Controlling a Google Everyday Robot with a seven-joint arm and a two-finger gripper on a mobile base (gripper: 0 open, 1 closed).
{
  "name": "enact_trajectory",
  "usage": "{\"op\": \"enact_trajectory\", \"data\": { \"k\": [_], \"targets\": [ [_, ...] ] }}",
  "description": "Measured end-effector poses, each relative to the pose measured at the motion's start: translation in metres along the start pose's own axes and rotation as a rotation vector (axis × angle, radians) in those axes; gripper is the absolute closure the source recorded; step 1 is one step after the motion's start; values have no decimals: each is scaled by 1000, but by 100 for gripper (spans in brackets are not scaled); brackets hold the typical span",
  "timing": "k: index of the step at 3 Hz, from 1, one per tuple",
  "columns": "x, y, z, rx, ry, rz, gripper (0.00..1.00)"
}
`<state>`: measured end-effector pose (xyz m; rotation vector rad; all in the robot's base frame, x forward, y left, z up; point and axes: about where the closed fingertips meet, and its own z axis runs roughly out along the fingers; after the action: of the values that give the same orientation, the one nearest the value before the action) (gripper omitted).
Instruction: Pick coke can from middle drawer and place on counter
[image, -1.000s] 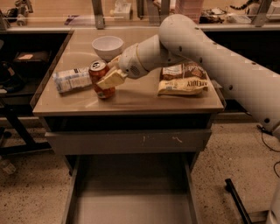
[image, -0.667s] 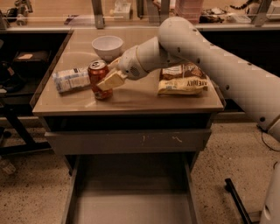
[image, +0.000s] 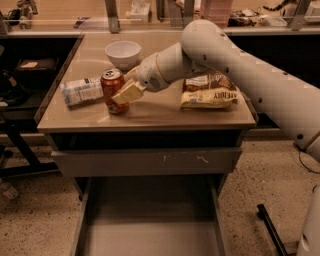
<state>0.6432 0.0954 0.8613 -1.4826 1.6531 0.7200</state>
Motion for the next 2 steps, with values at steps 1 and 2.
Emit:
{"op": "enact_trajectory", "data": {
  "k": [1, 2],
  "targets": [
    [0, 0, 0, 0, 0, 0, 36],
    [0, 0, 0, 0, 0, 0, 13]
  ]
}}
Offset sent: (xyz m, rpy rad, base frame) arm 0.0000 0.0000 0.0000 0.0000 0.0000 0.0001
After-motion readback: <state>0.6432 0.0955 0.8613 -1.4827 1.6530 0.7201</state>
